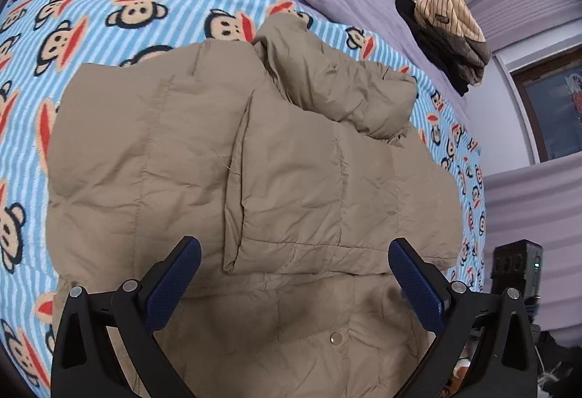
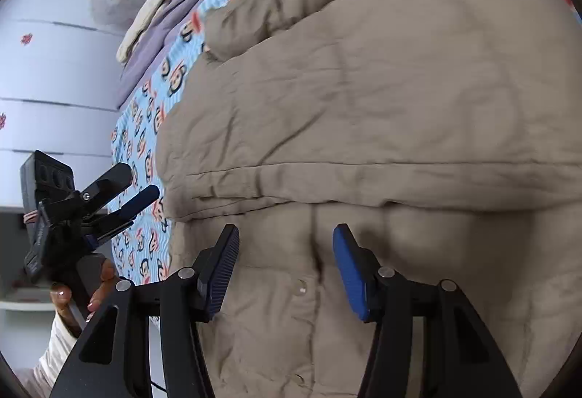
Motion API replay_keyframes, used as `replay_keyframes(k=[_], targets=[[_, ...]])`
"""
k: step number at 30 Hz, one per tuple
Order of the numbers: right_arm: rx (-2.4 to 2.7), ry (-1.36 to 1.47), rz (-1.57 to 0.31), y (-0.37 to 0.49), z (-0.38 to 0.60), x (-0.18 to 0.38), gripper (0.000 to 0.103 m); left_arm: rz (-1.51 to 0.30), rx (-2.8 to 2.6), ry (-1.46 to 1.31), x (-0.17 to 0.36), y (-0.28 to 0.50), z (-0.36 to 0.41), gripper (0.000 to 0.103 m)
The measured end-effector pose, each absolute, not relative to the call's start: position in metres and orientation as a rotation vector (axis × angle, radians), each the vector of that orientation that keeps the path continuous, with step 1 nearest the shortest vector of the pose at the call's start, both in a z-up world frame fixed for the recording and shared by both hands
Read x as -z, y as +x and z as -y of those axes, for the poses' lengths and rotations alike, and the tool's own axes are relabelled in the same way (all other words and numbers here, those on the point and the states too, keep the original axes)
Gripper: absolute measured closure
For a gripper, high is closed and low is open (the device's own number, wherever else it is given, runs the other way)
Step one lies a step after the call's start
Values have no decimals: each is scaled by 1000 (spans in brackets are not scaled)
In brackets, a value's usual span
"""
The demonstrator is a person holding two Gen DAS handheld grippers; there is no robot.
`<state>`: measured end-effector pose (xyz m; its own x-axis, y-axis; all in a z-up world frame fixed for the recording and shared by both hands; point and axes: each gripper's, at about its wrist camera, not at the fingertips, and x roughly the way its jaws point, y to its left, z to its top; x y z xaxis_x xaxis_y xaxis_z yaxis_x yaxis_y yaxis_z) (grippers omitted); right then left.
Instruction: Fold large clothes
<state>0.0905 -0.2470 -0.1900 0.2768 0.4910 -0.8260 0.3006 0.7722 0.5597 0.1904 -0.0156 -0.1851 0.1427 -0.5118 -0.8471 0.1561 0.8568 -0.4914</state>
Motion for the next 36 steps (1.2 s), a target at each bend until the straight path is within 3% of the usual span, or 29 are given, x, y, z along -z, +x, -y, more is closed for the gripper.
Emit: replay_keyframes(k=[3, 4, 5, 6, 7, 8, 16, 17, 18, 19, 27, 32, 34, 36], targets=[[-37, 768, -1300, 68, 288, 190, 44, -1365, 497, -292, 202, 202, 33, 1], [-2, 783, -1291, 61, 301, 190, 44, -1369, 498, -290, 206, 205, 38, 11], [26, 801, -1281, 56, 312, 190, 44, -1380, 511, -292, 209, 207, 43, 35], [52, 825, -1271, 48, 325, 191, 44, -1395, 517, -287, 212, 209, 46, 51], [75, 851, -1260, 43, 334, 192, 44, -1405, 511, -268, 213, 209, 49, 84], [92, 875, -1249, 38, 345, 192, 44, -1406, 520, -265, 213, 208, 50, 90], [162, 1002, -1131, 37, 397, 196, 45, -1395, 447, -242, 219, 188, 19, 90], [177, 994, -1108, 46, 399, 195, 49, -1397, 446, -250, 223, 188, 17, 90], [199, 981, -1089, 53, 407, 193, 64, -1394, 446, -252, 226, 189, 17, 90], [220, 969, -1085, 60, 414, 193, 70, -1393, 446, -250, 228, 189, 18, 90], [273, 971, -1137, 75, 436, 224, 71, -1322, 325, -86, 186, 184, -7, 89], [210, 984, -1168, 71, 440, 218, 66, -1289, 347, -79, 162, 185, -12, 89], [154, 959, -1187, 67, 434, 207, 51, -1281, 382, -65, 159, 187, 2, 89], [89, 899, -1192, 58, 430, 189, 43, -1278, 412, -67, 161, 191, 16, 89]])
